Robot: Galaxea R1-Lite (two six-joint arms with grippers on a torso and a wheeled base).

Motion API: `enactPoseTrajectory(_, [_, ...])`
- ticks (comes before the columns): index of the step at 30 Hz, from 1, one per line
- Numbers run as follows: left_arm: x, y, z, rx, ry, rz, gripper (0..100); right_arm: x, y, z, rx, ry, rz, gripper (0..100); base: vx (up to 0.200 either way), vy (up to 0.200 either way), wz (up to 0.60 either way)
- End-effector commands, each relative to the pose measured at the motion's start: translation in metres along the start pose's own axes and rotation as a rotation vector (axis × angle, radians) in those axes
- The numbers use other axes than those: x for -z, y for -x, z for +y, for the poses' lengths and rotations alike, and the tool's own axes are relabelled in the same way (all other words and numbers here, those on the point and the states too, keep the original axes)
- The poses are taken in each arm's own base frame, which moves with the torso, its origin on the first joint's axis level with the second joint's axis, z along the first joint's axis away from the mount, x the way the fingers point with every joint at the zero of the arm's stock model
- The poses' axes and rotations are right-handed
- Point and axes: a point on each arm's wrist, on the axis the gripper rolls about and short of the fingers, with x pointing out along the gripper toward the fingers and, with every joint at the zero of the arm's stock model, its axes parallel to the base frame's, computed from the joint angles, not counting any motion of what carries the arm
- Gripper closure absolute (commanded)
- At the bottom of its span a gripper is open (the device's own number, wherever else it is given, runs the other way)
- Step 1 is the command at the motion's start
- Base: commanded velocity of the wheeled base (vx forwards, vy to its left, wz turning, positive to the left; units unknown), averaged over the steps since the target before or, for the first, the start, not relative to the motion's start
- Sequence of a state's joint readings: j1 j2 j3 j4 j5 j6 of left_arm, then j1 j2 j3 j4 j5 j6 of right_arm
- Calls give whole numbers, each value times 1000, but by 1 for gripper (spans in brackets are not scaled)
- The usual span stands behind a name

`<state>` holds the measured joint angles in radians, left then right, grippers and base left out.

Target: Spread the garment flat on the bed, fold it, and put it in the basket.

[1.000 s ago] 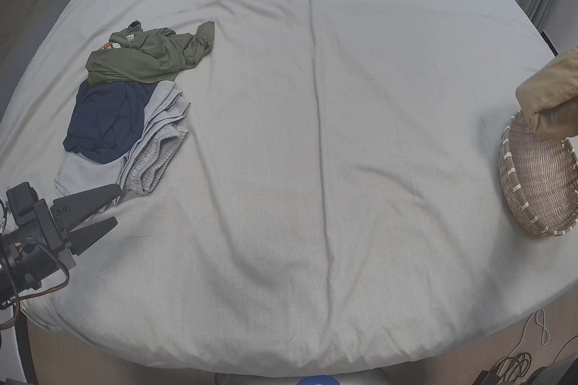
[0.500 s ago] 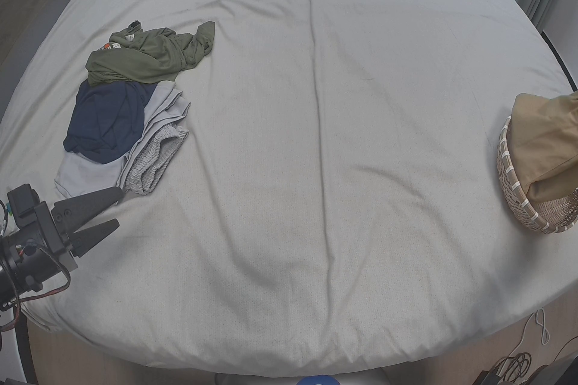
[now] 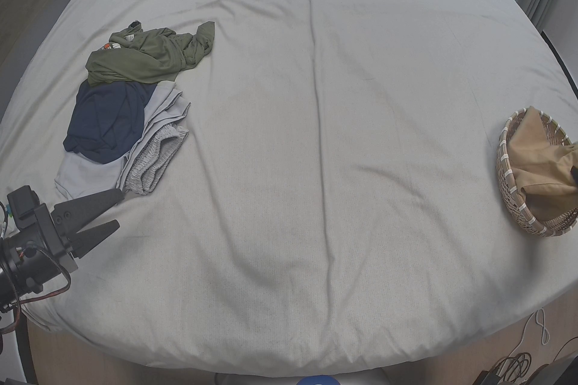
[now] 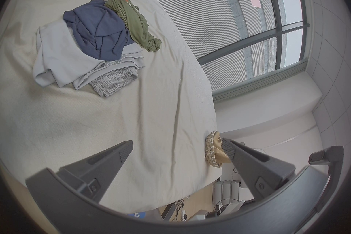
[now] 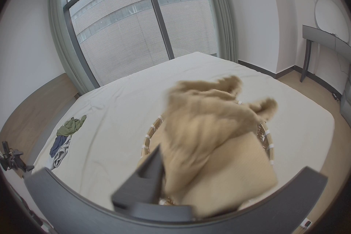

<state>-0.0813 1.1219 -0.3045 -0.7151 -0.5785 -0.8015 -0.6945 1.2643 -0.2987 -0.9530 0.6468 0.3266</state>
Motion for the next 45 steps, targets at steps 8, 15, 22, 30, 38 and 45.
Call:
enactPoseTrajectory(8, [2,0,2,-4,4,8,0,23,21,2,39,15,26,0,0,0,0])
enactPoseTrajectory(15, [3,0,1,2,1,9,0,29,62,37,-26,116,-83,0,0,0,0])
enactPoseTrajectory(22, [4,1,1,4,2,13,0,44,106,71,-104,169,-128,0,0,0,0])
enactPoseTrajectory(30, [7,3,1,20,-12,0,0,54,122,87,-420,41,104,0,0,0,0])
enactPoseTrajectory(38, [8,2,1,32,-16,2,0,49,133,97,-728,-238,279,0,0,0,0])
enactPoseTrajectory(45, [8,2,1,33,-16,4,0,56,172,94,-956,-379,291,0,0,0,0])
